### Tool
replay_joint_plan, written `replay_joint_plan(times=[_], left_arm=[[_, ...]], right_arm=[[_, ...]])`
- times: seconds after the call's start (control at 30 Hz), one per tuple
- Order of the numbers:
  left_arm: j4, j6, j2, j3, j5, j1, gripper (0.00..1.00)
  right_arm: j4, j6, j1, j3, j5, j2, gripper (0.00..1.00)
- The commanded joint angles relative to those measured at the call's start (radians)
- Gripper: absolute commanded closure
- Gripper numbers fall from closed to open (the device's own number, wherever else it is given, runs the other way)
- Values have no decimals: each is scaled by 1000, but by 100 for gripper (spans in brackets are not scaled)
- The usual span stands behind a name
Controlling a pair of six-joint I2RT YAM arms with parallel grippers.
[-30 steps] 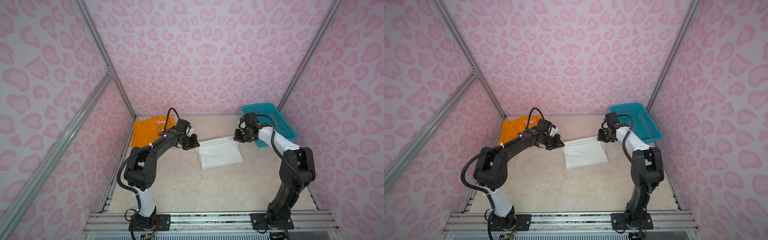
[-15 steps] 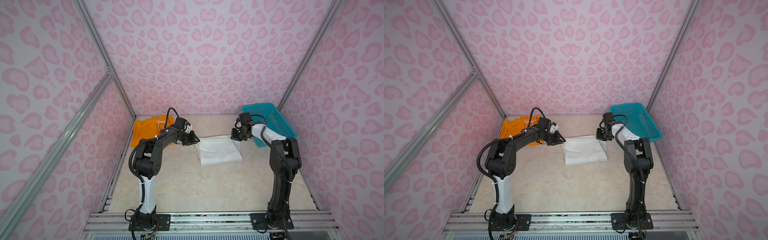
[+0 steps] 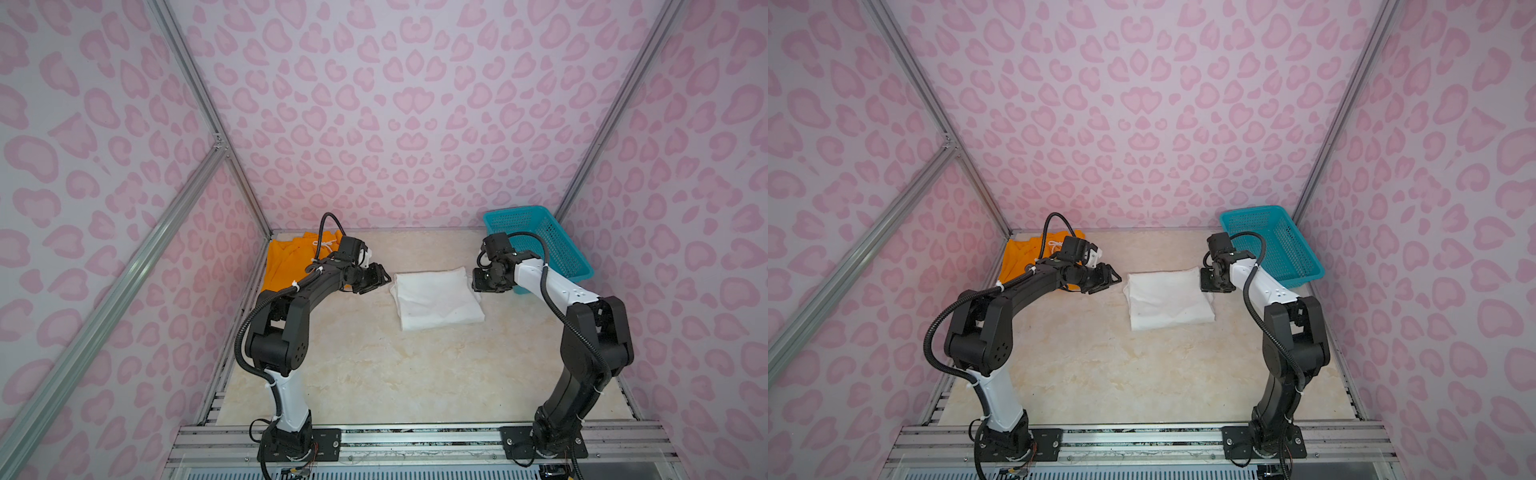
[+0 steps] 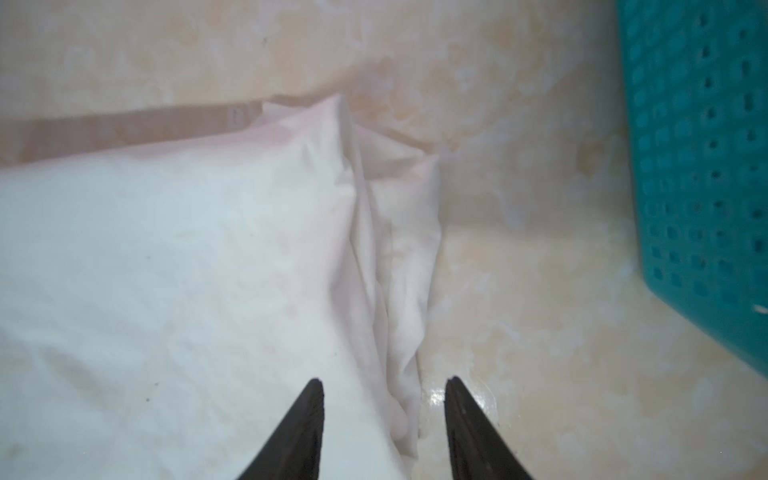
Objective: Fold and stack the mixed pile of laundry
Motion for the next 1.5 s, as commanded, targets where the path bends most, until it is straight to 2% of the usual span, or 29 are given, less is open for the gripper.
replay_joint_plan(times=[0.0,0.17,0.37,0.6,0.87,0.9,0.97,1.03,1.17,1.27,1.47], left_arm=[[15,11,-48,-85,24,-10,32],[123,-24,-50,-185,68,-46,31],[255,-75,20,-195,125,-71,34],[293,-120,88,-177,69,-78,43],[360,-130,160,-139,110,-108,53],[360,-131,164,-137,109,-111,54],[362,-138,169,-137,104,-113,65],[349,-147,163,-139,65,-113,79],[294,-126,132,-133,-18,-113,87],[193,-75,114,-85,-81,-113,96],[-114,41,133,161,-224,-92,97]], right_arm=[[33,3,-6,-74,-47,-6,50],[124,42,-16,-158,-163,23,50],[132,47,-15,-159,-174,65,53],[118,34,-16,-163,-153,63,55],[126,42,-16,-169,-163,62,56],[126,42,-17,-172,-162,60,56],[126,41,-16,-174,-160,57,56],[126,40,-16,-176,-158,58,56],[130,44,-16,-177,-163,65,56],[131,43,-8,-164,-170,62,55],[106,31,5,-122,-156,-20,53]])
